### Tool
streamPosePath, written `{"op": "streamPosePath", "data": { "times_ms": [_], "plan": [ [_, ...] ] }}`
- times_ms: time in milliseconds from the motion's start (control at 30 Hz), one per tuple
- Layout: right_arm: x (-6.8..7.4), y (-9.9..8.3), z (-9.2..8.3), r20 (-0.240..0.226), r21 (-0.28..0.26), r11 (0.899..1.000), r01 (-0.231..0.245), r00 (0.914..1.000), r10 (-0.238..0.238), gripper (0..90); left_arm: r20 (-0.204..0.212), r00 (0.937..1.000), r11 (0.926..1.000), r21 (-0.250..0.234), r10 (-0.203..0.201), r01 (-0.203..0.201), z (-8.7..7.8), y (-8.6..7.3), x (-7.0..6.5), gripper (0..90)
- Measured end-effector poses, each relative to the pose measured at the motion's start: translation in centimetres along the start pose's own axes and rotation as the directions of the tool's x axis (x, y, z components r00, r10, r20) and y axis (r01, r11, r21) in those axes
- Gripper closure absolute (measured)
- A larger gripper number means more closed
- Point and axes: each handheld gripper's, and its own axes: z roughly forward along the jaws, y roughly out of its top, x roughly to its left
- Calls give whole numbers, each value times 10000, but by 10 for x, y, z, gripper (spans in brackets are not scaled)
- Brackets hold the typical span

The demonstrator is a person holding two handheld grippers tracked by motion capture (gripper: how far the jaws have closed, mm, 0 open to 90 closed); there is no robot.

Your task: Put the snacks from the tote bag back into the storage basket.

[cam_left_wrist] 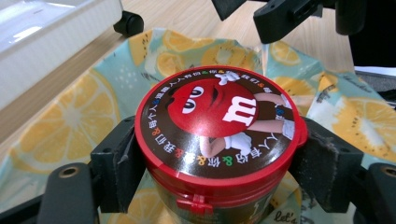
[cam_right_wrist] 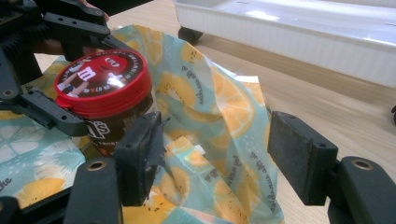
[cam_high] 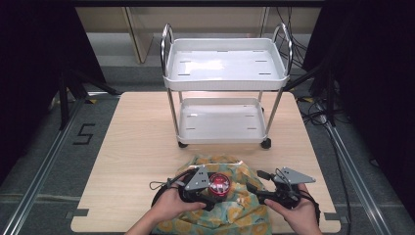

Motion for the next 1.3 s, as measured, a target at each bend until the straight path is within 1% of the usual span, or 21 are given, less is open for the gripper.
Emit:
{"op": "streamPosePath", "data": {
  "times_ms": [67, 133, 167, 200, 233, 267, 400, 500, 533, 567, 600, 800, 833, 867, 900, 933, 1000, 1067, 1133, 1167, 1300],
  "plan": [
    [1, 0, -3, -24, 169, 9997, -178, 9998, 179, 365, -74, 10000, 10000, -64, 23, -23, -2, 2, 0, 240],
    [0, 1, -2, -81, 27, 9999, -122, 9999, 122, 365, -228, 9996, 9997, -181, 155, -159, -5, 3, 1, 240],
    [0, 1, -2, -81, 27, 9999, -122, 9999, 122, 365, -73, 10000, 9997, -226, -5, 4, -5, 4, 1, 240],
    [-1, 0, -1, -100, -103, 9999, -109, 9999, 108, 366, -269, 9996, 9997, -245, 15, -21, -7, 4, 1, 240],
    [-1, 1, -3, 12, 83, 9999, -109, 9999, 109, 365, -332, 9994, 9995, -321, -19, 9, -9, 5, 1, 241],
    [-1, 1, -3, -13, 59, 9999, -114, 9999, 114, 365, -360, 9992, 9996, -249, 155, -164, -10, 5, 3, 241],
    [-1, 1, -2, 45, -30, 9999, -135, 9999, 135, 365, -562, 9983, 9988, -481, -156, 129, -14, 6, 2, 244],
    [-1, 1, -2, 59, -45, 9999, -131, 9999, 131, 366, -575, 9983, 9985, -540, -52, 21, -16, 8, 3, 246],
    [-3, 1, -2, 106, -169, 9996, 220, 9997, -219, 365, -491, 9988, 9979, -638, 55, -87, -16, 9, 4, 247],
    [-3, 1, -2, 92, -144, 9998, 129, 9999, -127, 365, -593, 9982, 9978, -656, -68, 29, -17, 10, 3, 248],
    [-4, 1, -2, 194, -212, 9993, 307, 9994, -303, 365, -610, 9981, 9970, -765, 41, -88, -19, 12, 3, 250],
    [-3, 1, -2, 173, -179, 9997, 169, 9997, -166, 364, -668, 9978, 9954, -952, 10, -73, -22, 18, 1, 253],
    [-4, 1, -2, 217, -228, 9993, 307, 9993, -302, 364, -654, 9978, 9953, -948, 108, -170, -23, 19, 1, 253],
    [-4, 1, -2, 217, -228, 9993, 307, 9993, -302, 364, -700, 9975, 9949, -1006, 54, -125, -23, 19, 0, 253],
    [-4, 1, -2, 179, -183, 9997, 178, 9997, -175, 364, -672, 9975, 9945, -1008, 201, -268, -24, 20, 1, 253],
    [-4, 1, -2, 217, -227, 9993, 307, 9993, -302, 364, -712, 9975, 9948, -1015, -8, -64, -24, 20, 0, 254],
    [-4, 1, -2, 226, -235, 9993, 306, 9993, -301, 364, -727, 9973, 9942, -1063, 106, -183, -24, 21, 1, 254],
    [-5, 1, -2, 235, -247, 9992, 315, 9992, -309, 364, -805, 9967, 9929, -1193, -122, 25, -25, 23, 0, 254],
    [-3, 1, -2, 132, -181, 9998, 69, 9999, -67, 364, -791, 9968, 9926, -1216, -105, 8, -25, 23, 1, 255],
    [-5, 1, -2, 248, -258, 9993, 269, 9993, -263, 364, -944, 9952, 9916, -1288, -239, 116, -26, 24, 1, 255],
    [-6, 0, -1, 337, -274, 9986, 447, 9985, -437, 364, -1119, 9928, 9885, -1492, -417, 247, -28, 26, 4, 256]
  ]
}}
